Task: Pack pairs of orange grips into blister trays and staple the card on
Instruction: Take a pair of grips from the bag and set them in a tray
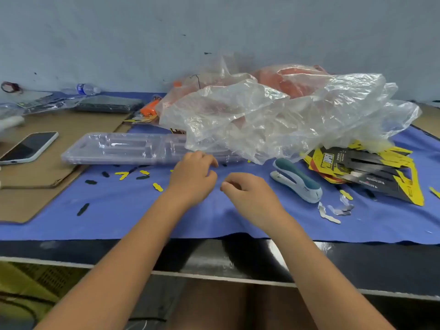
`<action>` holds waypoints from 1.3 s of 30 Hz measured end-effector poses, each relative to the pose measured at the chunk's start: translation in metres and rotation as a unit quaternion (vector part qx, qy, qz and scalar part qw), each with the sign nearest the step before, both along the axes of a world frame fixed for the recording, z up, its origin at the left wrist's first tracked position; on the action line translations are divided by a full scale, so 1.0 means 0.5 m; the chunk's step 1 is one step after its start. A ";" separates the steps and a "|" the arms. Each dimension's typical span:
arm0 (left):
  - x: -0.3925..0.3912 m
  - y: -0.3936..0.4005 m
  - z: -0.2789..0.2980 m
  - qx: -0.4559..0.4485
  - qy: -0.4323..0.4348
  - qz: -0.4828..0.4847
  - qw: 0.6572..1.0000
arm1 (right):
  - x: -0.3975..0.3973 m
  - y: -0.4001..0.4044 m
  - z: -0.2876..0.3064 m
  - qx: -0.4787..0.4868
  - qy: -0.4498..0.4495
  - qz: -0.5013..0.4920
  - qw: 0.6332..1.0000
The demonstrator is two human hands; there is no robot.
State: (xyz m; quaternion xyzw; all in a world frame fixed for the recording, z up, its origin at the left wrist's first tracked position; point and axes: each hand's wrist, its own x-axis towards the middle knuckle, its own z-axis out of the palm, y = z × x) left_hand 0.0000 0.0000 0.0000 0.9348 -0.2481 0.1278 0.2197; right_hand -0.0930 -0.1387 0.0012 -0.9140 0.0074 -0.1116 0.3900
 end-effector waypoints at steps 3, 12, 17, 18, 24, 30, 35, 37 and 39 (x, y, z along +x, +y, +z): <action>0.062 -0.037 -0.012 0.111 0.007 0.035 0.993 | 0.050 -0.005 0.004 -0.054 0.011 0.008 0.998; 0.093 -0.067 -0.088 0.086 -0.038 0.129 0.987 | 0.125 -0.081 -0.065 0.005 0.011 -0.071 0.997; 0.097 -0.061 -0.089 0.078 -0.032 0.147 0.986 | 0.118 -0.126 -0.060 0.037 -0.044 -0.118 0.991; 0.098 -0.060 -0.090 0.077 -0.020 0.137 0.987 | 0.118 -0.140 -0.058 0.038 -0.052 -0.144 0.987; 0.106 -0.060 -0.096 0.089 0.038 0.114 0.989 | 0.106 -0.171 -0.063 -0.100 0.017 -0.247 0.964; 0.098 -0.067 -0.097 0.115 -0.009 0.129 0.985 | 0.102 -0.096 -0.068 -0.136 -0.021 -0.082 0.987; 0.086 -0.069 -0.082 0.098 -0.072 0.168 0.978 | 0.108 -0.100 -0.069 -0.121 -0.039 -0.058 0.990; 0.083 -0.064 -0.075 0.066 -0.082 0.184 0.977 | 0.108 -0.101 -0.068 -0.102 -0.048 -0.059 0.992; 0.080 -0.057 -0.074 0.019 -0.082 0.198 0.977 | 0.106 -0.097 -0.067 -0.087 -0.055 -0.061 0.993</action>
